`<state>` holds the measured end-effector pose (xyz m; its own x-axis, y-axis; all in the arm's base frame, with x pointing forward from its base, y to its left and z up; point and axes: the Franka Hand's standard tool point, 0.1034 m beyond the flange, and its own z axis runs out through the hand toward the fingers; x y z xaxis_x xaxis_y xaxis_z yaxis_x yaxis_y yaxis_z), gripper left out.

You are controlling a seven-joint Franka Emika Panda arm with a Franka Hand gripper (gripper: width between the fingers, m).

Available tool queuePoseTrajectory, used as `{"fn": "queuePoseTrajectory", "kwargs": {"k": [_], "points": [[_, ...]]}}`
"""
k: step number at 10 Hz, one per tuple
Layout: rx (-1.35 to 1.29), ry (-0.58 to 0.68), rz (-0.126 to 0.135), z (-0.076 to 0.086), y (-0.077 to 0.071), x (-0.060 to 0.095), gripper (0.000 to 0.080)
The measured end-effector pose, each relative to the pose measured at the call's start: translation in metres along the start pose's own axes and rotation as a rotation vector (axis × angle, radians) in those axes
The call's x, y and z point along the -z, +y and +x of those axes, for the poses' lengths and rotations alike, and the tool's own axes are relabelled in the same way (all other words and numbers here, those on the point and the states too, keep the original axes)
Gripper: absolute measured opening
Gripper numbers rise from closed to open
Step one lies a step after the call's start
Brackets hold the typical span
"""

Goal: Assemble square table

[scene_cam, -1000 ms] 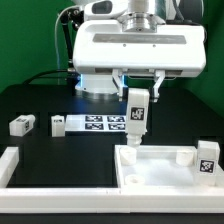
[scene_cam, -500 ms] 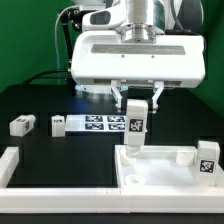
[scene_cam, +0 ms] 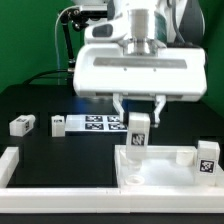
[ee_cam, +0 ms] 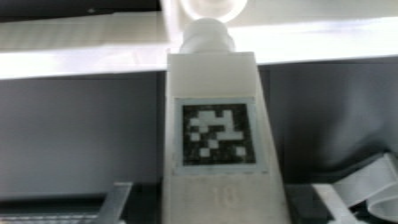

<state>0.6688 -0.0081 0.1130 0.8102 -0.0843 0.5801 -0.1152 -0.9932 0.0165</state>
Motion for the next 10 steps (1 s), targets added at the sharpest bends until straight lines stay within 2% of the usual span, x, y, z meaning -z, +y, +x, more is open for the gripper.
{"fn": "queuePoseTrajectory", "kwargs": {"k": [5, 10], "points": [[-0.003, -0.016, -0.006, -0.0091, 0.0031, -0.006, 0.0291], [0.001, 0.007, -0.006, -0.0068, 0.0013, -0.0074, 0.0291]]}}
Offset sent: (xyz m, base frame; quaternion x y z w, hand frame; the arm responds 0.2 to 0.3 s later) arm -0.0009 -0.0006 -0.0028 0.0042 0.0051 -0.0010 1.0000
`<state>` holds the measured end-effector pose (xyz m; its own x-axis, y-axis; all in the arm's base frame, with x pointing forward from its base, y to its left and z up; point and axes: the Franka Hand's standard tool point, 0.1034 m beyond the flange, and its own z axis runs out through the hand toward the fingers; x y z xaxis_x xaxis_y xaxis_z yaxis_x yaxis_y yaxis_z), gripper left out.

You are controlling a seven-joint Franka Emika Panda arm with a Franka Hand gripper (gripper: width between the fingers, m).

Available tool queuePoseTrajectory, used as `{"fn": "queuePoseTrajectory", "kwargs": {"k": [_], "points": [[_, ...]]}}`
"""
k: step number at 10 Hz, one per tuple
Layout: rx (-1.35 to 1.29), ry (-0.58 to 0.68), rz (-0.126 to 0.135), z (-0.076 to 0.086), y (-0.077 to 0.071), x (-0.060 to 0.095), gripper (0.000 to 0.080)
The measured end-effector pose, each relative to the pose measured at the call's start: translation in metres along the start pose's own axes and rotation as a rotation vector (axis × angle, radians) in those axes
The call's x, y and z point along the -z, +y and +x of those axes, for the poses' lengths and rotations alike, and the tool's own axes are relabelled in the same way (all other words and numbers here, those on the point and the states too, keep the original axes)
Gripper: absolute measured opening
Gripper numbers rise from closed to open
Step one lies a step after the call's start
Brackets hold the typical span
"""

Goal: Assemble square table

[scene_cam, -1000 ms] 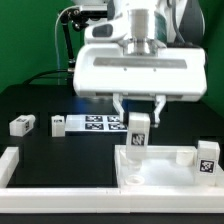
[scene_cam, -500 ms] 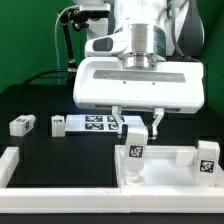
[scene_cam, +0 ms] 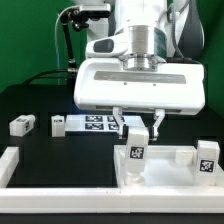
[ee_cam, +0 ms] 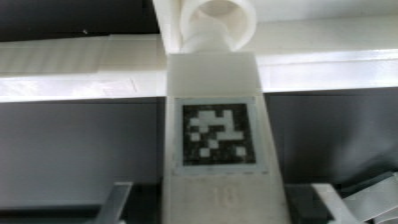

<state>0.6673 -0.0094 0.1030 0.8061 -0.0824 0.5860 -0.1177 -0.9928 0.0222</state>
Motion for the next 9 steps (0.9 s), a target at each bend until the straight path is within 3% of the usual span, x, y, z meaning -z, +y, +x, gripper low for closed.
{"fn": "queuePoseTrajectory", "kwargs": {"k": [9], "points": [[0.014, -0.009, 0.006, -0.0088, -0.0068, -0.001, 0.0291]]}}
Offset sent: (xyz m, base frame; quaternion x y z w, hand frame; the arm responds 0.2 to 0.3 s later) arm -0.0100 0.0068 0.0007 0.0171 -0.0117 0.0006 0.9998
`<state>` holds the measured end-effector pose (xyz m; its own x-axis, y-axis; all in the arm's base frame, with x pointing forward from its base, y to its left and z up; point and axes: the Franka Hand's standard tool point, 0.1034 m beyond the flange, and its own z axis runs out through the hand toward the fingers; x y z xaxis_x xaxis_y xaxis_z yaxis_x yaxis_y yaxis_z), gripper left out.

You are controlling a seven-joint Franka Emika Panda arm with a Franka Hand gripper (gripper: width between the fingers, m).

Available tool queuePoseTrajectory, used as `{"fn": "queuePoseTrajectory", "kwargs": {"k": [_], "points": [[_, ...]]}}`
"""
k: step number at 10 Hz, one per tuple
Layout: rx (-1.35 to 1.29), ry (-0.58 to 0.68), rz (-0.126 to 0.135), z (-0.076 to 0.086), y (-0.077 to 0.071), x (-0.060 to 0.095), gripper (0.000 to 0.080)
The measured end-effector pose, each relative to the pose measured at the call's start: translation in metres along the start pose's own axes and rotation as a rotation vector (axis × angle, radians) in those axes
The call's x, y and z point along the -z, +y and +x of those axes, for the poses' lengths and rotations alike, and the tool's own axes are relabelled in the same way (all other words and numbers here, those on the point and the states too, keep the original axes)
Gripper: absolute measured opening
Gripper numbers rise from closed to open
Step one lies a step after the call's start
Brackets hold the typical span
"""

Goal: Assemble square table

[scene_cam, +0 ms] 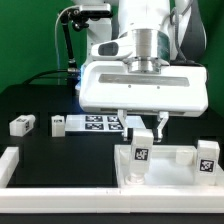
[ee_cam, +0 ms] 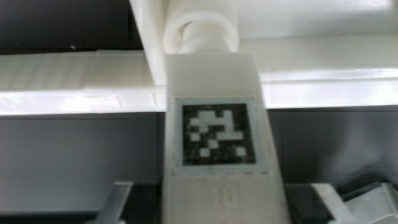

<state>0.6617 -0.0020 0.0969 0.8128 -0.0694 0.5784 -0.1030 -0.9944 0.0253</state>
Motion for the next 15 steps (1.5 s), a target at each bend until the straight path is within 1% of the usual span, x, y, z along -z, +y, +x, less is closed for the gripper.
{"fn": "queuePoseTrajectory", "kwargs": {"k": [3, 4, 5, 6, 7, 14, 15], "points": [[0.001, -0.001, -0.001, 0.0, 0.001, 0.0, 0.0291], [0.001, -0.001, -0.001, 0.0, 0.001, 0.0, 0.0404], [0.001, -0.002, -0.001, -0.001, 0.001, 0.0, 0.0586], [0.001, -0.002, -0.001, -0.001, 0.001, 0.0, 0.0586], [0.001, -0.002, -0.001, -0.001, 0.001, 0.0, 0.0638], [0.001, -0.007, -0.001, -0.001, 0.001, -0.001, 0.0648], [-0.005, -0.113, 0.004, -0.005, 0.013, -0.003, 0.0648]]}}
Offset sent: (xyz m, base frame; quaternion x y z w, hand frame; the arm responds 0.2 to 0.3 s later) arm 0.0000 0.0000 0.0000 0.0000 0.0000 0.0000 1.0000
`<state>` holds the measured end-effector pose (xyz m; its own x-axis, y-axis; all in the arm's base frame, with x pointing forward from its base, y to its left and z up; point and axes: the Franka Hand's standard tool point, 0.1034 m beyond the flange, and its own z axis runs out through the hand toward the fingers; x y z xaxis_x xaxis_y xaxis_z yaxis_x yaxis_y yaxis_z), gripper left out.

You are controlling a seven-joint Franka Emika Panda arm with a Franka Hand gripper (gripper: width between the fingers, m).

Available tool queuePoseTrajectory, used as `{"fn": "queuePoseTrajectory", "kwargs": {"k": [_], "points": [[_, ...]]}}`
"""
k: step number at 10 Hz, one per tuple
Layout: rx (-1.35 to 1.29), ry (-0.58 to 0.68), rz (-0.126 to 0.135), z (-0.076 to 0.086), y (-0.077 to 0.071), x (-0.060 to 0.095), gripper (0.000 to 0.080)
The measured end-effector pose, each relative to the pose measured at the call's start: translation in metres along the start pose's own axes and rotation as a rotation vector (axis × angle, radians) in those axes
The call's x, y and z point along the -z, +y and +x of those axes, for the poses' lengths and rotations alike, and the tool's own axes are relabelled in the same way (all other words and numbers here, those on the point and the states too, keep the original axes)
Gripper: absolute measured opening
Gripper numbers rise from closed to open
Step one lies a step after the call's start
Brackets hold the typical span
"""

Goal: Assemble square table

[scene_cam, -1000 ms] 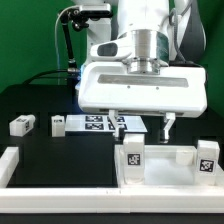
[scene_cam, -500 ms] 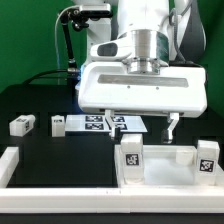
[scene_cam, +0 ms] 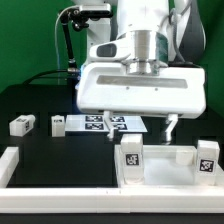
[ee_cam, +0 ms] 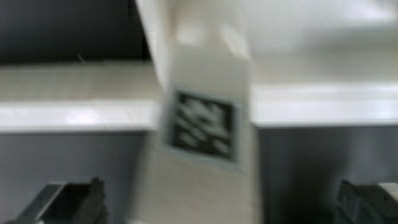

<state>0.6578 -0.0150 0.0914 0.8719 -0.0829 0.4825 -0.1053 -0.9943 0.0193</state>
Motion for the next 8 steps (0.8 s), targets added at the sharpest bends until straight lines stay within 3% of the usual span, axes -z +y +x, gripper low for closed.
{"fn": "queuePoseTrajectory", "kwargs": {"k": [1, 3, 4, 8], "points": [[-0.025, -0.131, 0.045, 0.005, 0.01, 0.005, 0.0648], [-0.059, -0.247, 0.117, 0.01, 0.007, 0.005, 0.0648], [-0.061, -0.261, 0.129, 0.017, 0.003, 0.002, 0.0648], [-0.059, -0.253, 0.126, 0.017, 0.004, 0.0, 0.0648]]}}
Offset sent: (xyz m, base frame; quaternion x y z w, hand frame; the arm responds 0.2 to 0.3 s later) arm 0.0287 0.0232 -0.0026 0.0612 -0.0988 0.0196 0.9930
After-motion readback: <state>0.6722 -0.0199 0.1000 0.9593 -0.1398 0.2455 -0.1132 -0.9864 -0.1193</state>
